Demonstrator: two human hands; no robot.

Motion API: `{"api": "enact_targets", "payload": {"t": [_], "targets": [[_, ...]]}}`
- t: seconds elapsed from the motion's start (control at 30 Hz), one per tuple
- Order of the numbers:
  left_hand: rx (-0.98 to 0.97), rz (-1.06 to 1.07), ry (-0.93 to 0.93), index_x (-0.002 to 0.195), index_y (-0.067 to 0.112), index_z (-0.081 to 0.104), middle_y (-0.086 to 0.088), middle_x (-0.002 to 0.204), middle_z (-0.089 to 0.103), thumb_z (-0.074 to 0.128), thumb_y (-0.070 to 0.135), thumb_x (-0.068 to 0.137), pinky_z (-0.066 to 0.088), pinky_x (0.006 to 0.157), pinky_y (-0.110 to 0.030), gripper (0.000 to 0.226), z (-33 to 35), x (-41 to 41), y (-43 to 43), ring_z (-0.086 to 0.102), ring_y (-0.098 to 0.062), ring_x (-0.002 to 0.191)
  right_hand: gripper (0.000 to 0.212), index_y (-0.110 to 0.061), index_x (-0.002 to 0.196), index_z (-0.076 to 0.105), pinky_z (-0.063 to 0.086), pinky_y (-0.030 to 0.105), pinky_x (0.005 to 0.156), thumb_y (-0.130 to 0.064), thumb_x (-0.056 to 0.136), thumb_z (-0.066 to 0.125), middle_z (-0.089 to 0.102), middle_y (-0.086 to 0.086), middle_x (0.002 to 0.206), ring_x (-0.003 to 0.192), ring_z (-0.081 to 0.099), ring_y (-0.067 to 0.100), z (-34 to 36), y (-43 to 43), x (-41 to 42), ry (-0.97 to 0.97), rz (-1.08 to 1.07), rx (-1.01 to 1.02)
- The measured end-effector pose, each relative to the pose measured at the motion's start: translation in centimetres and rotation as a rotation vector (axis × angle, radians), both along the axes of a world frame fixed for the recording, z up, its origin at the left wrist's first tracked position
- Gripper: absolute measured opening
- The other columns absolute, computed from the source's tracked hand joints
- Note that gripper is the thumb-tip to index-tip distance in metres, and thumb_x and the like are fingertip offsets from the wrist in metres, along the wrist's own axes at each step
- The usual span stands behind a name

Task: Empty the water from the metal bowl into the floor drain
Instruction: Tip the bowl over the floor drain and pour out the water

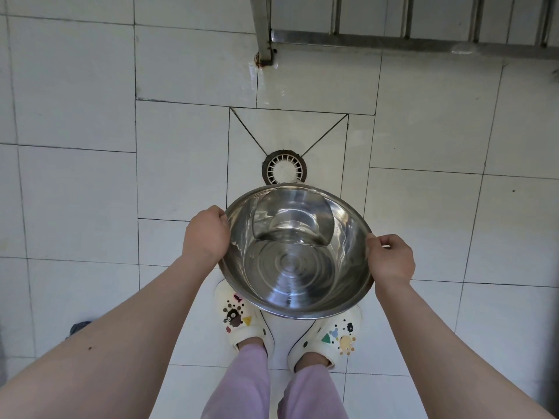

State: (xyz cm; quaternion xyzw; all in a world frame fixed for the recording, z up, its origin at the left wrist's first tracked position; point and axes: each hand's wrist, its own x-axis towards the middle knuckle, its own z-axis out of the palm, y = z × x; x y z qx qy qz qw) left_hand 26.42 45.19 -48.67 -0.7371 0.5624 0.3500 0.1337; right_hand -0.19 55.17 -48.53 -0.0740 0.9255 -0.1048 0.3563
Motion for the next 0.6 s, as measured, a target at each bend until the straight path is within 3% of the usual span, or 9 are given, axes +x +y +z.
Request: {"api": "enact_targets", "payload": {"t": [0.6], "targets": [[-0.019,0.033,-0.013,0.103,-0.002,0.064,-0.021,0.1,0.068,0.036,0.012,0.095,0.043,0.076,-0.035,0.032,0.0,-0.11,0.09,0.059,-0.038,0.093,0.025,-0.01,0.081,0.059,0.035,0.028,0.054,-0.034,0.089,0.058,0.053,-0.002,0.06,0.053,0.047,0.016,-0.31,0.07,0.34,-0.004,0.003,-0.018]]}}
